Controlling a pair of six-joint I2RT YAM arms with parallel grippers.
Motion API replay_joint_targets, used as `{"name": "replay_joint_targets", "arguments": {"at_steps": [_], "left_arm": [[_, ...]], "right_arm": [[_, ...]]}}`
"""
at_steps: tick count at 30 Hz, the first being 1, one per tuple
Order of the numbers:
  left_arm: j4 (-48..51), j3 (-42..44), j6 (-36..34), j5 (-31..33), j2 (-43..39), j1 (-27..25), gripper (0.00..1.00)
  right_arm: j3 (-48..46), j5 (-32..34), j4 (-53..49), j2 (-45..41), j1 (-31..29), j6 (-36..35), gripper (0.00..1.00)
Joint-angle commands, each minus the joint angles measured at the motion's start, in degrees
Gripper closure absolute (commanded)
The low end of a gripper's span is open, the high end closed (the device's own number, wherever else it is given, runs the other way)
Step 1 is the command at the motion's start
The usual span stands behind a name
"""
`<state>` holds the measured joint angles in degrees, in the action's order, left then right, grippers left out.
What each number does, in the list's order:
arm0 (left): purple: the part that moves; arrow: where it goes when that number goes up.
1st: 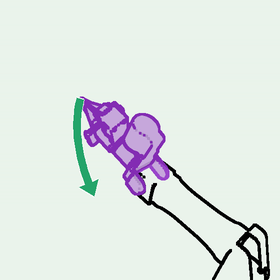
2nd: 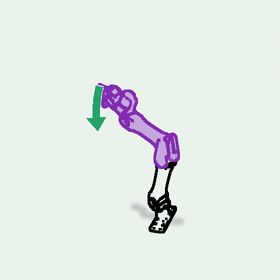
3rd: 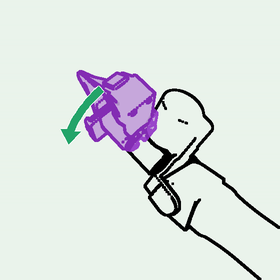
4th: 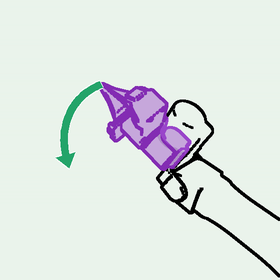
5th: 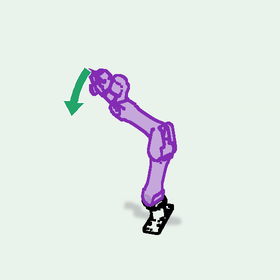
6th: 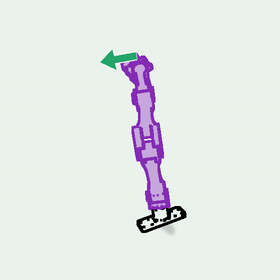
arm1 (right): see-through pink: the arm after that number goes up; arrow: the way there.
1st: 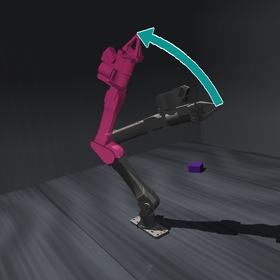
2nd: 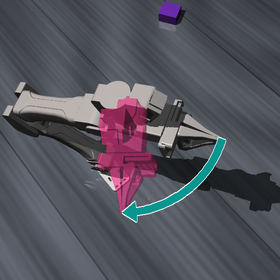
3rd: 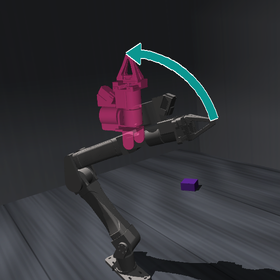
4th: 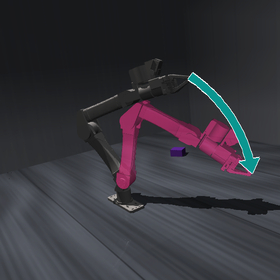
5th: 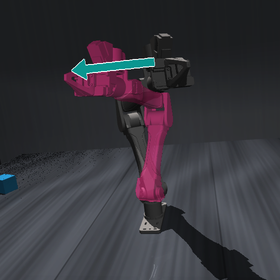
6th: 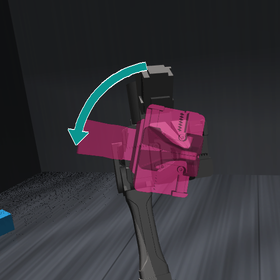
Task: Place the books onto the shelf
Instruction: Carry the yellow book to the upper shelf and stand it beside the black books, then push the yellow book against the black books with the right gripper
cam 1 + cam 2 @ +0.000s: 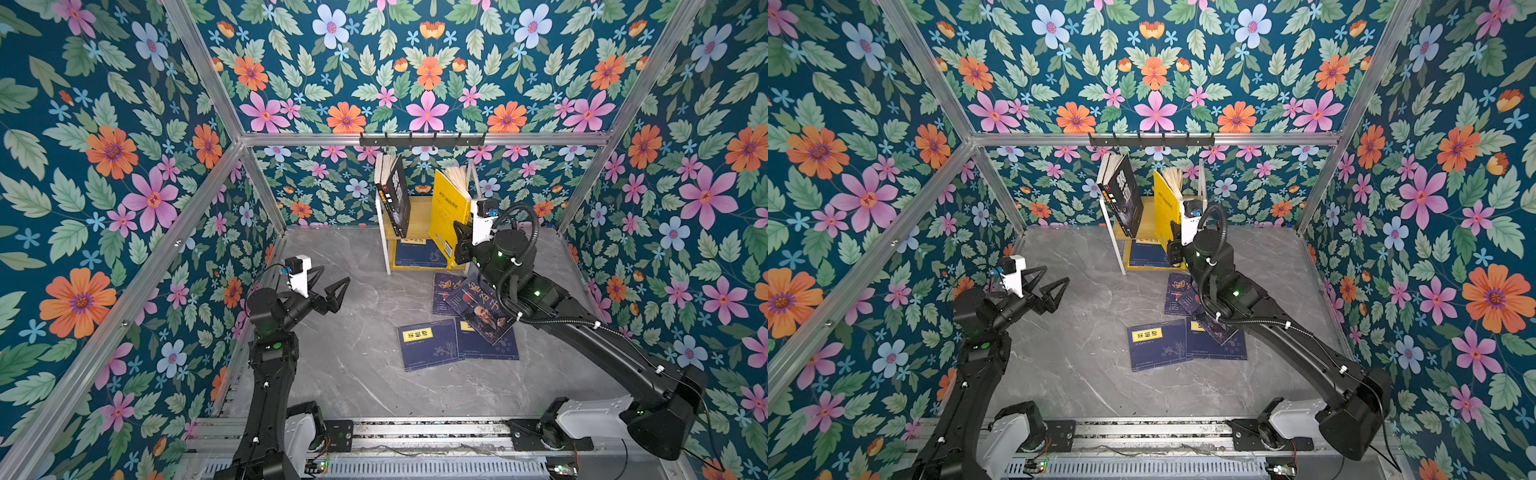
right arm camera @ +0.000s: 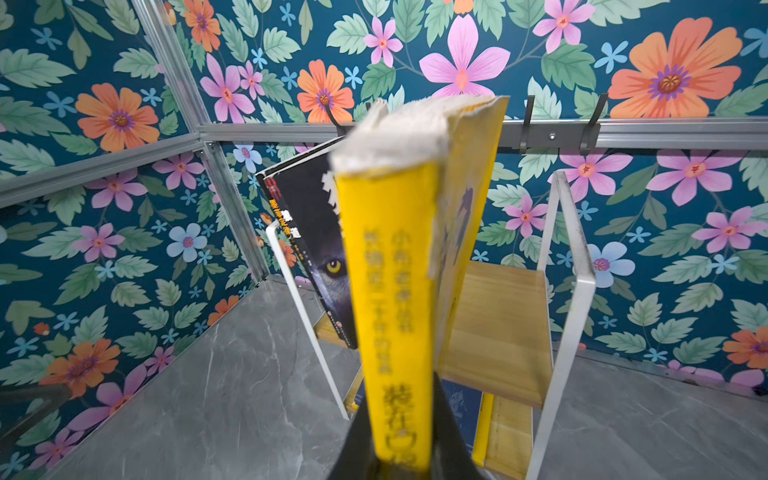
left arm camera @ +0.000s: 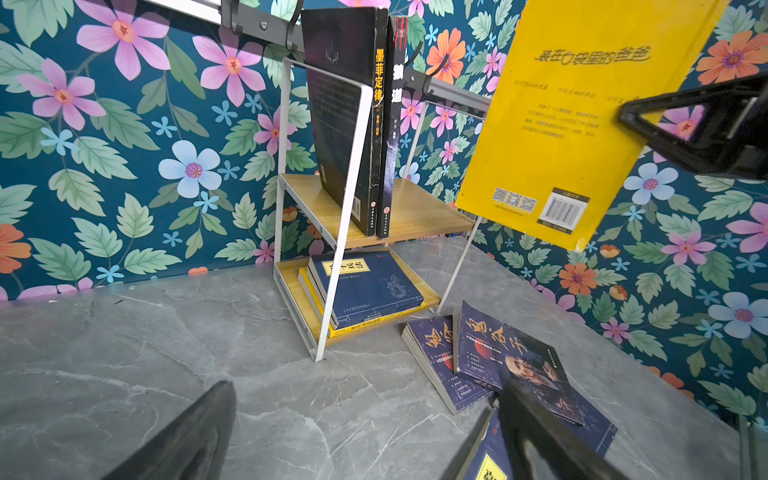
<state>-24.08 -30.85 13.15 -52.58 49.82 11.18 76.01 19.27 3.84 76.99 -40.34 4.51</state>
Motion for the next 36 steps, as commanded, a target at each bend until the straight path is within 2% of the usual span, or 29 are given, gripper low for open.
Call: {"name": "replay_joint_targets", "arguments": {"at_steps": [1, 14, 23, 36], "left_arm": [[-3.3, 0.6, 1.2, -1.2, -0.5, 0.7, 0.0], [-3.5, 0.5, 2.0, -1.6, -1.0, 1.2, 0.0], [-2.2, 0.3, 1.5, -0.9, -1.0, 1.6, 0.0], [-2.6, 0.1, 1.7, -0.3, -0.8, 2.6, 0.0]], "right_arm": [[4.1, 0.2, 6.6, 3.6, 0.0, -0.2, 1.0], [20.7, 9.6, 11.2, 24.1, 2.5, -1.8, 1.0], [27.4, 8.1, 11.5, 32.9, 2.9, -0.4, 1.0], [29.5, 3.5, 11.1, 36.5, 2.9, 4.5, 1.0]]}}
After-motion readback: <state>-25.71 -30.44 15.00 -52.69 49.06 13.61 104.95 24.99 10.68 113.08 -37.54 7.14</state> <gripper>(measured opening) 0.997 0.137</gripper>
